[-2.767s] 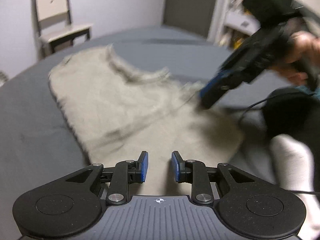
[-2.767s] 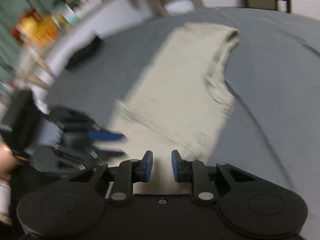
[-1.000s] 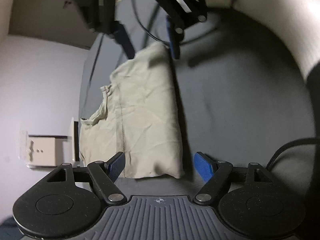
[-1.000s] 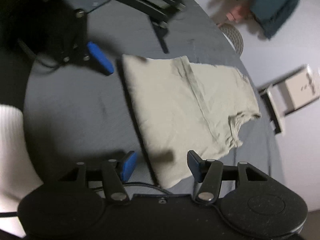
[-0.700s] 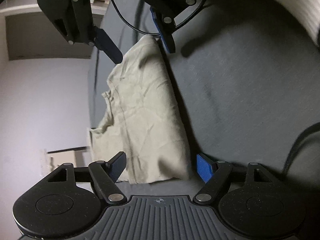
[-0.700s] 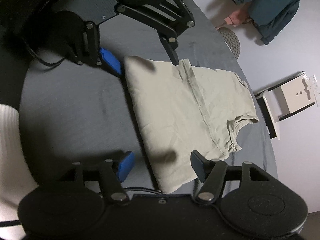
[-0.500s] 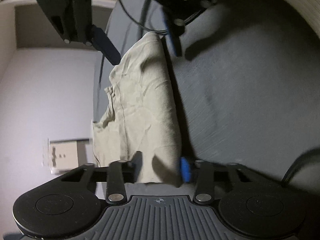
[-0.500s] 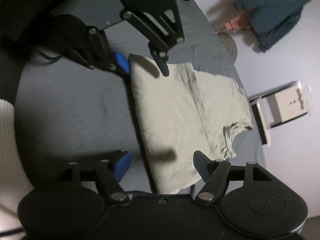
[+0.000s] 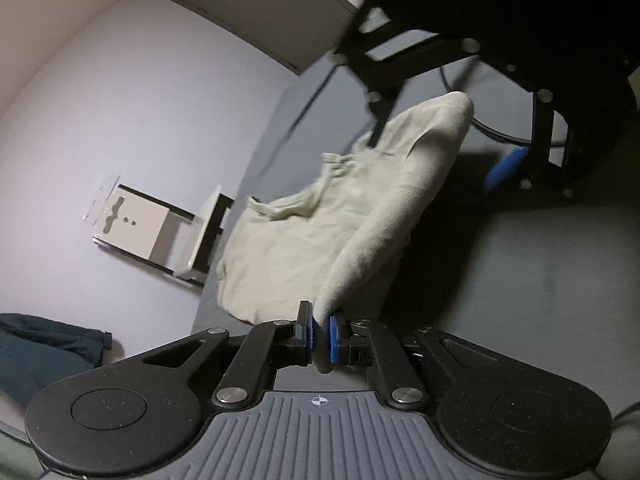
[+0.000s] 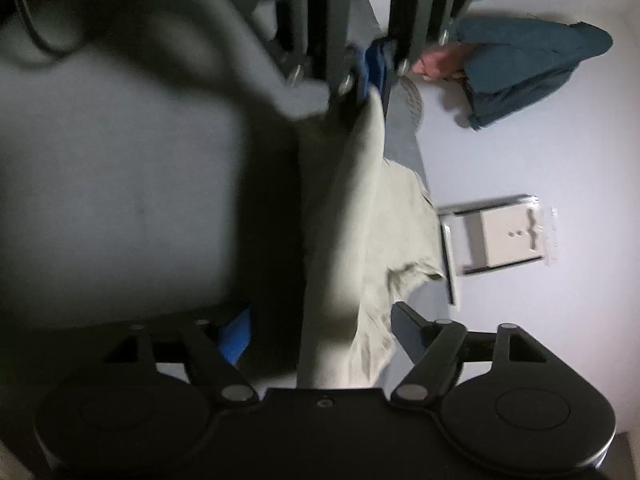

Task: Fold clothes
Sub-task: 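Grasp the end of the folded tank top with both grippers, then lift and fold the held end over the tank top with both grippers, then open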

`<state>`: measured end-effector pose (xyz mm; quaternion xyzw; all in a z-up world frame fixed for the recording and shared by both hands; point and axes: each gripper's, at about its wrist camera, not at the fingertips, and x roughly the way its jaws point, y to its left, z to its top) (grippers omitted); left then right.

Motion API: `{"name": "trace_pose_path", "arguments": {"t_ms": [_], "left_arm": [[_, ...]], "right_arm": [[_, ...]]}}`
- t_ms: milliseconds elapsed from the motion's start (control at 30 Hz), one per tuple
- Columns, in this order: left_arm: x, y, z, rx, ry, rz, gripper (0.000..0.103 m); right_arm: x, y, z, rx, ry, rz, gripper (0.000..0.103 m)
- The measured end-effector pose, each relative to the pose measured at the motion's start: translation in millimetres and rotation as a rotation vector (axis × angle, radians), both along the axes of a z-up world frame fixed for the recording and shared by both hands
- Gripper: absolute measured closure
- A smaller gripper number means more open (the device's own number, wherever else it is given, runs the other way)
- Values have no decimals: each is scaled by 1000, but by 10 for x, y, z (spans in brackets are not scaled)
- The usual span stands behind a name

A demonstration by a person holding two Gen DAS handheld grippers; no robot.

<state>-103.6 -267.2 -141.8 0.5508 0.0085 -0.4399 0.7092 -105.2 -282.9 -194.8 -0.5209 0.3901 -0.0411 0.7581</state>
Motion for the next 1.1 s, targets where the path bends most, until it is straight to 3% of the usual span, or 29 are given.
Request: {"name": "trace_pose_path", "arguments": {"t_ms": [67, 200, 333, 700, 1100], "left_arm": [[42, 75, 31, -2, 16, -8, 96], [2, 200, 77, 10, 53, -53, 97], [-87, 356, 185, 21, 90, -103, 97], [-754, 861, 794, 52, 268, -245, 97], [322, 392, 517, -4, 563, -71, 97]], "right_arm": [[39, -88, 4, 2, 8, -35, 87], [3, -147, 192, 75, 3, -33, 92], [-130, -103, 427, 142, 34, -1, 93], [-746, 34, 1197, 419, 243, -1, 93], [132, -711, 1289, 718, 346, -140, 90]]}}
